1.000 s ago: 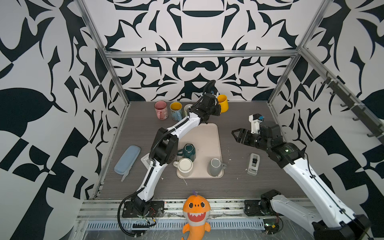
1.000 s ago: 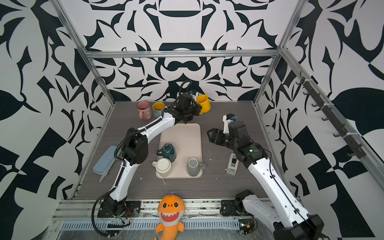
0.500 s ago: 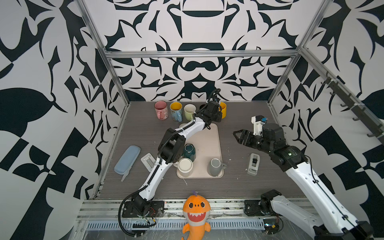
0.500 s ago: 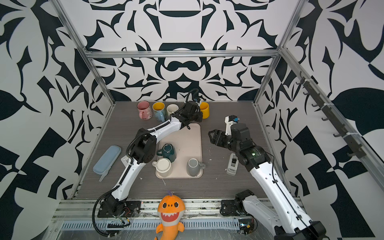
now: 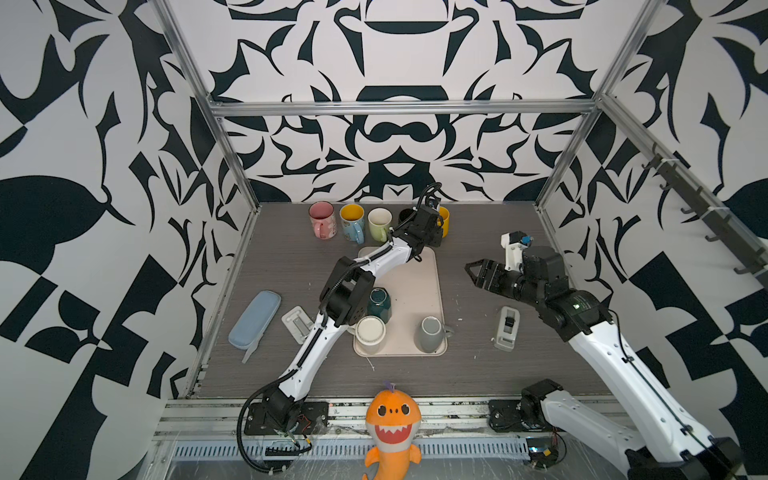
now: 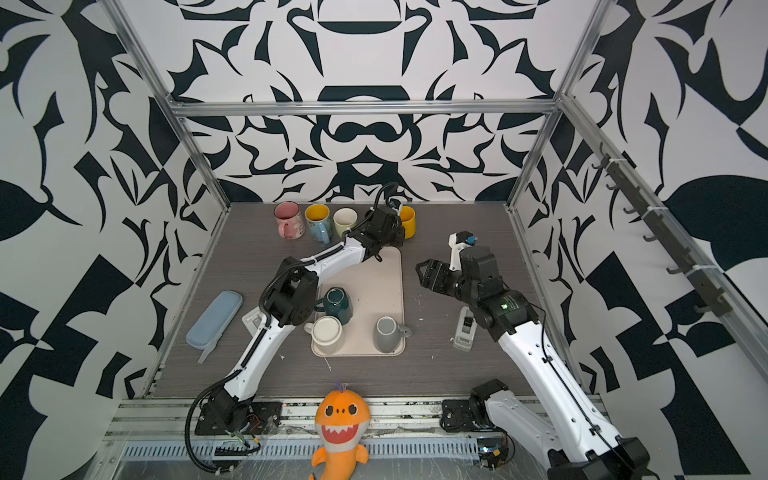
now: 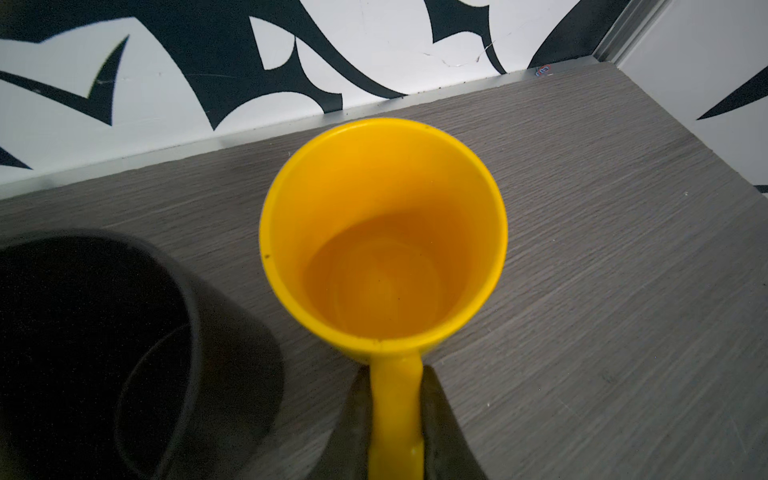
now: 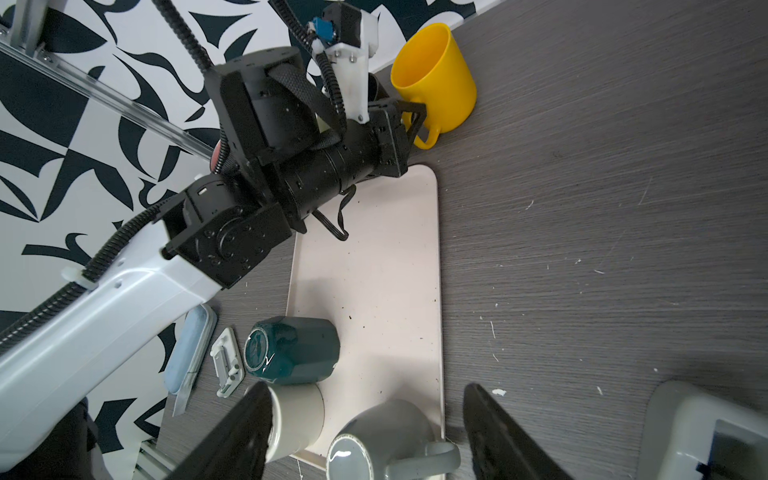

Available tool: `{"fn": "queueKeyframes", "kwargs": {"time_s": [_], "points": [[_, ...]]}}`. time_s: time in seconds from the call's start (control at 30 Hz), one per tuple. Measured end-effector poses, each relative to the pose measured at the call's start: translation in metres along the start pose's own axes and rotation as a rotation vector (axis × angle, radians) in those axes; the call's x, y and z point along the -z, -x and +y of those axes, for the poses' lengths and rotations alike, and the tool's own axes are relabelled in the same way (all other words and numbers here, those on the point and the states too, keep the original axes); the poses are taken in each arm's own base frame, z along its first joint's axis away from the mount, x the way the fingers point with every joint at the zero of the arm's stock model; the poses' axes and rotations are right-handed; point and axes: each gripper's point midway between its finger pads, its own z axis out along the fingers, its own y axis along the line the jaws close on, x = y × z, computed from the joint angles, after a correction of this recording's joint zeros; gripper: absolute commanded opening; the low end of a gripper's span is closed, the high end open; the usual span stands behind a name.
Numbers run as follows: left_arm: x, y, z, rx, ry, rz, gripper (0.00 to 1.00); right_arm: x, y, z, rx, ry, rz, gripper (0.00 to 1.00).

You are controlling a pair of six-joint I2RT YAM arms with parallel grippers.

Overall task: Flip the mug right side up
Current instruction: 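Lower the upright yellow mug beside the black mug with the left gripper, then open the left gripper and draw the left arm back from the yellow mug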

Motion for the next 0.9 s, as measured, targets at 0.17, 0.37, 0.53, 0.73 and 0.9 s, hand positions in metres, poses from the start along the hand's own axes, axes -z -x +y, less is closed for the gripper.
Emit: {"fn": "queueKeyframes", "kwargs": {"time_s": [0.17, 0.37, 0.53, 0.73, 0.9], "points": [[-0.001, 0.000, 0.000, -0.010, 0.000, -0.006, 0.26, -0.002, -0.002, -0.001, -0.006, -0.002, 0.009, 0.76], [-0.001, 0.009, -0.004, -0.027, -0.011, -0.056, 0.43, -0.004, -0.003, -0.002, -0.010, -0.002, 0.014, 0.76], [-0.002, 0.006, -0.003, -0.030, -0.012, -0.063, 0.50, -0.006, -0.003, -0.002, -0.011, -0.002, 0.013, 0.76], [0.009, -0.002, 0.002, -0.026, 0.003, -0.053, 0.54, -0.006, -0.002, -0.002, -0.015, 0.000, 0.012, 0.76], [0.042, 0.028, 0.003, -0.018, 0.013, -0.120, 0.58, -0.008, -0.005, -0.005, -0.025, -0.007, 0.020, 0.76]]}}
